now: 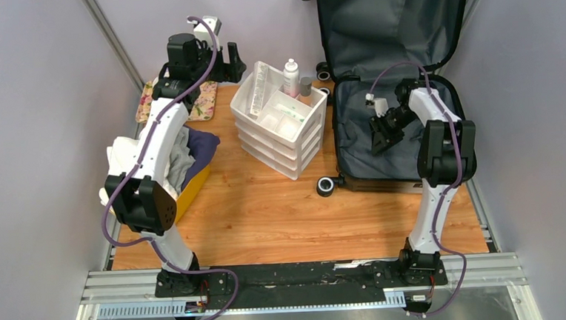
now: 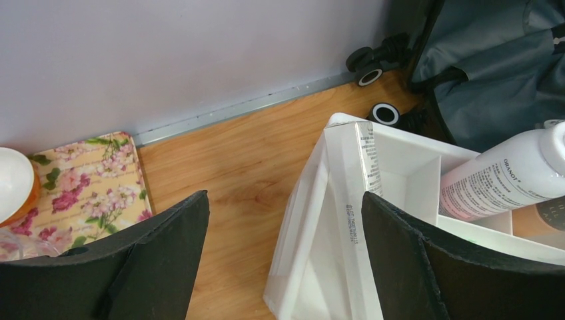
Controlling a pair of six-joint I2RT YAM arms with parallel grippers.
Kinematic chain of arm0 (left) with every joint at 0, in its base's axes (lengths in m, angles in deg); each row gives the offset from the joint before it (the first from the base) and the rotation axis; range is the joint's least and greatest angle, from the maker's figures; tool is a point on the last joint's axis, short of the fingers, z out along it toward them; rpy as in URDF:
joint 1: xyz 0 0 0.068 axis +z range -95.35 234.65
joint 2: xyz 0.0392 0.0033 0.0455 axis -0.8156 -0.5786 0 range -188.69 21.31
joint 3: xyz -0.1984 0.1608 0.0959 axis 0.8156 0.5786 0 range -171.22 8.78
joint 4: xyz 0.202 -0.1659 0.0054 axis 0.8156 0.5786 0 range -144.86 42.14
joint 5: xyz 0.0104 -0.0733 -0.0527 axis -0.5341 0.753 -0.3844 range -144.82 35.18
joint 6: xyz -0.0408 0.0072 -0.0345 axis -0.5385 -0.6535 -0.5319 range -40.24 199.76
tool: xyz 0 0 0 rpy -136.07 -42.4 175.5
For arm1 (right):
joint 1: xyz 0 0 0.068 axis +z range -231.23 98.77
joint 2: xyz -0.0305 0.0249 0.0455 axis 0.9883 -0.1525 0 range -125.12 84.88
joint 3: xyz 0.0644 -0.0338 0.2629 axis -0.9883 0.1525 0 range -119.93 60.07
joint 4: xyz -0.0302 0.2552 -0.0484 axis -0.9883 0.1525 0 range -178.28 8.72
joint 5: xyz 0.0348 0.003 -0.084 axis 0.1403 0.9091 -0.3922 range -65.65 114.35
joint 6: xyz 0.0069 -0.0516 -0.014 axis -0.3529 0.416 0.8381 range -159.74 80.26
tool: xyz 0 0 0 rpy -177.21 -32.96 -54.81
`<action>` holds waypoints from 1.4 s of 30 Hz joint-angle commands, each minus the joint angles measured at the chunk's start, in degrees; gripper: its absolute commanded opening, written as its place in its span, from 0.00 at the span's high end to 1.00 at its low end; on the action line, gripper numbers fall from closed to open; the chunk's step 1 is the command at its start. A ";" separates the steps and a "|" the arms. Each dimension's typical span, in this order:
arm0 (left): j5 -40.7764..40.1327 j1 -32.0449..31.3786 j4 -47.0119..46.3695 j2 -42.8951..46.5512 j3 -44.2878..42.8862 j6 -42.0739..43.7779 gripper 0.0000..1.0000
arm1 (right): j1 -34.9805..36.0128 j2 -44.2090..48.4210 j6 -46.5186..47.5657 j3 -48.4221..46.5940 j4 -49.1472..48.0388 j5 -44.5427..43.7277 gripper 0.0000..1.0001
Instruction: Open, take out, and arrange the luggage
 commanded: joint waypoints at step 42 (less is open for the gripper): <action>2.30 1.68 -2.03 0.03 -0.13 -0.53 0.07 | 4.33 3.12 -11.06 4.42 -17.96 -15.42 1.00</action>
